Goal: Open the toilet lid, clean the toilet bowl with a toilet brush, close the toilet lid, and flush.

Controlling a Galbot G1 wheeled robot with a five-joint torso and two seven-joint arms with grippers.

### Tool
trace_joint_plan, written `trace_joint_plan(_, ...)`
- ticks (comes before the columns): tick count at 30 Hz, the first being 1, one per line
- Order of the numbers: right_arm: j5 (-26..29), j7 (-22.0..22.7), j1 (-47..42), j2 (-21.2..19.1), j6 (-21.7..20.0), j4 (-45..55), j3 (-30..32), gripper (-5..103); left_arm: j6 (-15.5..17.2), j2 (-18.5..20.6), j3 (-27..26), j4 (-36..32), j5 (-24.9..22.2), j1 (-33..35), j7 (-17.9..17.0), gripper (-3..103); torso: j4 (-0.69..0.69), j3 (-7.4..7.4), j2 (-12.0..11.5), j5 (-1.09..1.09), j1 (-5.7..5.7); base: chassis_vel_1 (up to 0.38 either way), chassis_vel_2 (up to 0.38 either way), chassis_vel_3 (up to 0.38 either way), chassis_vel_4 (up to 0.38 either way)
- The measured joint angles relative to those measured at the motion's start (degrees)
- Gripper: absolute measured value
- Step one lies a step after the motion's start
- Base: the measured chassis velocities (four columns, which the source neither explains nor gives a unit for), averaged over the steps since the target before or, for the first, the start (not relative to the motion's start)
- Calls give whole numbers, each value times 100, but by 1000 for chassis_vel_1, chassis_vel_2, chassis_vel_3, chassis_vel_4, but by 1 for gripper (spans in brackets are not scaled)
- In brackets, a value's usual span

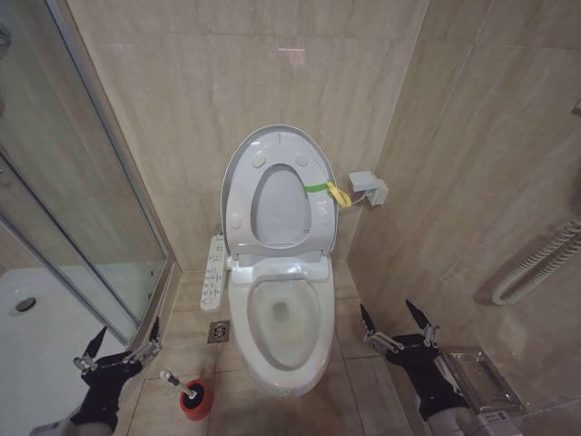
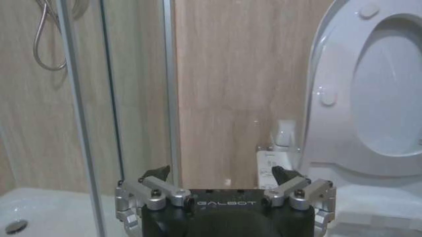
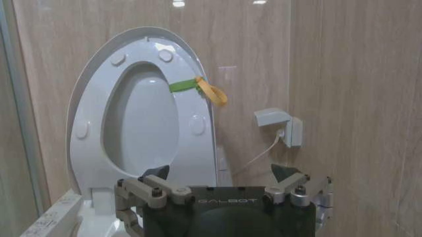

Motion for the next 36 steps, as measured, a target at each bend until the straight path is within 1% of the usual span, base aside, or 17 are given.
trace_joint_plan(4,0,-1,0,0,0,0,0,100,82,-48,73,-314,68,291,-96,100,1,0,0,0,0,0,0,0,0)
trace_joint_plan(5,0,0,0,0,0,0,0,100,103,-53,76,-396,89,399,-135,100,-1,0,0,1,0,0,0,0,0)
trace_joint_plan(7,0,0,0,0,0,0,0,100,112,-56,79,-418,107,491,-159,100,0,0,0,0,0,0,0,0,0)
trace_joint_plan(11,0,-1,0,0,0,0,0,100,26,-6,89,-420,248,752,-210,100,1,0,0,0,0,0,0,0,0)
trace_joint_plan(17,0,0,0,0,0,0,0,100,-54,88,45,-423,167,889,-206,100,1,0,0,-1,0,0,0,0,0)
trace_joint_plan(19,0,0,0,0,0,0,0,100,49,159,-17,-424,5,964,14,100,0,0,0,-1,0,0,0,0,0)
trace_joint_plan(20,0,0,0,0,0,0,0,100,49,159,-17,-424,5,964,14,100,0,0,0,-1,0,0,0,0,0)
trace_joint_plan(22,0,-1,0,0,0,0,0,100,162,166,-125,-446,-53,998,318,100,0,0,0,-1,0,0,0,0,0)
trace_joint_plan(23,0,0,0,0,0,0,0,100,238,166,-196,-446,-51,1010,504,100,0,0,0,-1,0,0,0,0,0)
trace_joint_plan(24,0,0,0,0,0,0,0,100,238,166,-196,-446,-51,1010,504,100,0,0,0,-1,0,0,0,0,0)
trace_joint_plan(26,0,0,0,0,0,0,0,100,258,168,-371,-445,135,1009,825,100,0,0,0,-1,0,0,0,0,0)
trace_joint_plan(27,0,0,0,0,0,0,0,100,258,168,-371,-445,135,1009,825,100,0,0,0,-1,0,0,0,0,0)
trace_joint_plan(29,0,0,0,0,0,0,0,100,89,169,-514,-444,282,962,996,100,0,0,0,0,0,0,0,0,0)
trace_joint_plan(30,0,0,0,0,0,0,0,100,7,164,-541,-442,278,925,1012,100,1,0,0,-1,0,0,0,0,0)
trace_joint_plan(31,0,0,0,0,0,0,0,100,7,164,-541,-442,278,925,1012,100,1,0,0,-1,0,0,0,0,0)
trace_joint_plan(35,0,-1,0,0,0,0,0,100,-853,134,-649,-438,342,663,1066,100,0,0,0,-1,0,0,0,0,0)
trace_joint_plan(36,0,-1,0,0,0,0,0,100,-853,134,-649,-438,342,663,1066,100,0,0,0,-1,0,0,0,0,0)
